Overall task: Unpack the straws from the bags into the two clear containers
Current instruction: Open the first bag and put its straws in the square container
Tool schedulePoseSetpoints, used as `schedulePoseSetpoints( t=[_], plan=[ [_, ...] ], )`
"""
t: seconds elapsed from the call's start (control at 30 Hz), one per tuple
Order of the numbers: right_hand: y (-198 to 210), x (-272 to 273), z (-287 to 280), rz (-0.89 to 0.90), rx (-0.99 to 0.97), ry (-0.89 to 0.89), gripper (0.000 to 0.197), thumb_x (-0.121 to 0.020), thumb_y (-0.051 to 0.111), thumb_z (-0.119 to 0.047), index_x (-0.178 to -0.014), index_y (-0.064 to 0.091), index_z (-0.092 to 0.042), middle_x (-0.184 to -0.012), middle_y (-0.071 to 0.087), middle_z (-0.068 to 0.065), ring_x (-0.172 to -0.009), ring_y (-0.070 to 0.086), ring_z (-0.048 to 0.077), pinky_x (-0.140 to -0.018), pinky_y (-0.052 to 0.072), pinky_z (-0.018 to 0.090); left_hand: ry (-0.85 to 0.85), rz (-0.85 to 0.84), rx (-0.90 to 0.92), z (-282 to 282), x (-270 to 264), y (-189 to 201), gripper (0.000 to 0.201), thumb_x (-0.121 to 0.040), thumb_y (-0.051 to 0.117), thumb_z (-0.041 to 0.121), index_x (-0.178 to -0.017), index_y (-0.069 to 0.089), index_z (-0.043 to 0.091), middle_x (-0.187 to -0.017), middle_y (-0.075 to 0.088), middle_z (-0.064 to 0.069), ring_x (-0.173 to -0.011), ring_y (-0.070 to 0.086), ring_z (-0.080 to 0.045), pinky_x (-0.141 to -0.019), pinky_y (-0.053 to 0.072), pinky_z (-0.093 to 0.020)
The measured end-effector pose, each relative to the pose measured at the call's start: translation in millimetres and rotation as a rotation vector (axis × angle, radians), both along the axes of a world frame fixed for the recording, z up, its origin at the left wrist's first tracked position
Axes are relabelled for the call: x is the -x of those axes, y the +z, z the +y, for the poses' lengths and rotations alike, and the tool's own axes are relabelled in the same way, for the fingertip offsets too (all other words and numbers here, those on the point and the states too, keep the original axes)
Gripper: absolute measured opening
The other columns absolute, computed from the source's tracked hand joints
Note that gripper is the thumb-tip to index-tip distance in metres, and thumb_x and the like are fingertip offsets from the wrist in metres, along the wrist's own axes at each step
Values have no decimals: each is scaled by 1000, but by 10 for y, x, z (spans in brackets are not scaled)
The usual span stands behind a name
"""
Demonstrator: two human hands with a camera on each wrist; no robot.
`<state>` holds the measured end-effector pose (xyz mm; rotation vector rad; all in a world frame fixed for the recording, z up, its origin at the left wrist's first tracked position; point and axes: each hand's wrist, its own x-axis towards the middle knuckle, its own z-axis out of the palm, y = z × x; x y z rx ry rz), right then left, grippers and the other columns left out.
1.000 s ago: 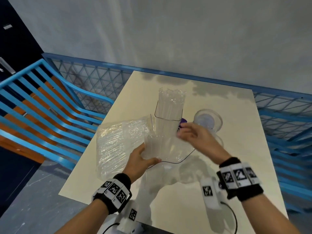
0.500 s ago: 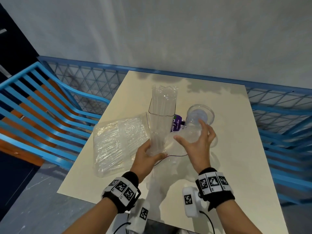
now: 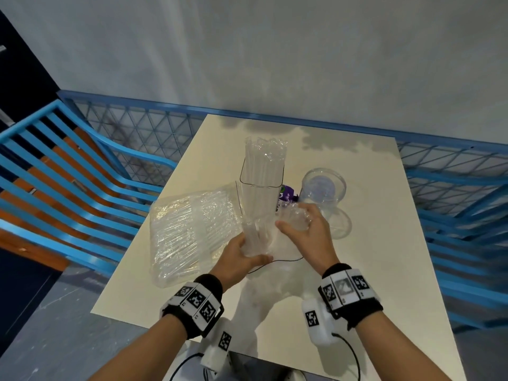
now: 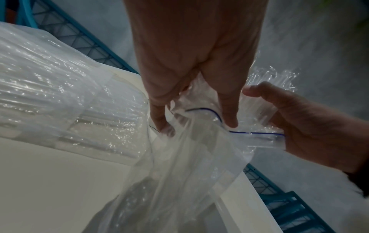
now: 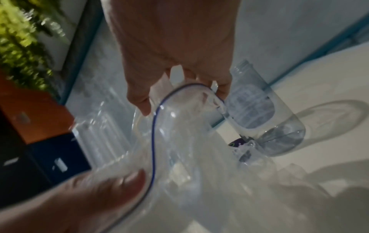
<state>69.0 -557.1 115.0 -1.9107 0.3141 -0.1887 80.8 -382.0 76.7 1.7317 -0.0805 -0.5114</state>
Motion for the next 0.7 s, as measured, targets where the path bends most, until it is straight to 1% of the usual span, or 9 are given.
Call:
schedulePoseSetpoints(
  t=[0.1,0.17,0.23,0.27,0.37,0.47,0.53,0.6,0.7],
  plan=[
    [95,-104,-82,28,-85,23,38,-76,79,-21,-110,65,-13,-105,70,0,-85,60,-6,-68,42,0,-3,14,25,16,-18,43,41,-74,81,7,-111,64,13,-98,70,9,-82,66,9,-70,46,-5],
    [159,-180,-115,9,-125,18,33,-76,78,-19,-108,68,-15,-103,72,-1,-89,64,0,-74,46,6,17,23,40,30,-55,84,46,-74,82,11,-115,63,12,-104,70,5,-90,67,3,-76,49,-8],
    [245,-249,-120,-20,-153,20,33,-76,76,-17,-108,69,-15,-105,72,-3,-100,65,7,-85,49,21,36,37,53,48,-111,119,48,-74,82,12,-118,62,13,-109,70,3,-97,67,-3,-80,50,-11],
    [301,-283,-114,-40,-191,19,33,-76,76,-16,-109,69,-13,-103,73,-5,-102,65,5,-87,49,23,40,42,56,57,-139,137,48,-75,82,13,-118,63,14,-111,70,3,-99,67,-4,-80,49,-11],
    [571,-386,-111,-136,-300,-14,23,-81,70,-6,-104,71,-7,-94,73,-11,-87,65,-8,-81,49,13,58,39,38,100,-179,161,48,-75,82,17,-119,63,15,-112,69,5,-100,66,-3,-75,47,-6],
    [898,-505,-165,-224,-298,12,10,-87,64,-11,-94,71,-13,-98,75,3,-95,70,12,-90,52,29,98,38,15,170,-173,126,49,-74,83,18,-119,62,16,-111,69,5,-96,64,0,-70,46,-3],
    [1131,-600,-192,-283,-311,67,9,-92,59,-13,-90,67,-13,-88,74,8,-87,72,25,-84,56,38,108,59,10,218,-163,75,50,-74,83,17,-119,63,15,-113,70,1,-100,67,-7,-77,48,-10],
    [1383,-730,-203,-363,-330,77,9,-93,57,-12,-88,65,-13,-79,71,8,-77,70,27,-76,57,39,116,66,-6,261,-152,32,49,-73,83,15,-119,64,13,-112,71,-1,-100,68,-10,-78,48,-12],
    [1750,-939,-118,-474,-342,49,10,-92,57,-8,-85,63,-11,-73,68,7,-72,68,23,-74,57,41,124,72,-10,307,-133,-8,45,-74,82,10,-116,66,11,-104,72,1,-84,68,4,-68,47,-5]
  ],
)
